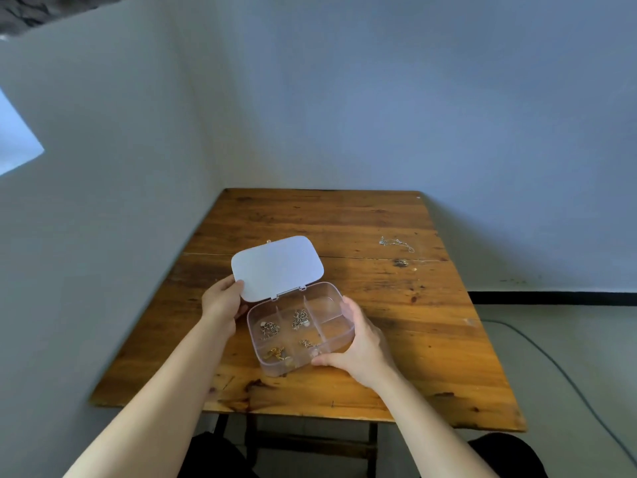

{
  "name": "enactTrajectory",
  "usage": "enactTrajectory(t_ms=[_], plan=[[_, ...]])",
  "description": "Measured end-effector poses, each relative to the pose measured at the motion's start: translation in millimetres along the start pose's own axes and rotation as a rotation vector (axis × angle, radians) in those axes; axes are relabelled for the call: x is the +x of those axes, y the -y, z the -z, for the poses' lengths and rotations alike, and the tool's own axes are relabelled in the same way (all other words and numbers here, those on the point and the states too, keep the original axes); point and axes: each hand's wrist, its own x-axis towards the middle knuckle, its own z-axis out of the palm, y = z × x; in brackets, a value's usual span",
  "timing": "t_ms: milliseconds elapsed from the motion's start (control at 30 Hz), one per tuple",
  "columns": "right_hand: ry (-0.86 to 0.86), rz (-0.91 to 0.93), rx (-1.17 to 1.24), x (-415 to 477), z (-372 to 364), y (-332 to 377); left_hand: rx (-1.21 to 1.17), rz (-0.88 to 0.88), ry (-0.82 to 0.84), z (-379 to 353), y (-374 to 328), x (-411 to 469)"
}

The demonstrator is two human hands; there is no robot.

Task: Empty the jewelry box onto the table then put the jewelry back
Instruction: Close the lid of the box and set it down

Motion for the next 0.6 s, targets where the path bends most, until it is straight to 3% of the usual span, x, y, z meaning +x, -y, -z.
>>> enactTrajectory(t_ms=[100,333,600], plan=[[0.001,-0.006,-0.003,1,0,0,0.018,-0.124,0.045,9,-1,-7],[0.000,0.007,-0.014,-1,8,3,0.350,-0.668,0.137,49,15,-50],[-0.044,-0.019,-0.016,3,11,8,0.833,-0.928,0.318,75,44,-68]])
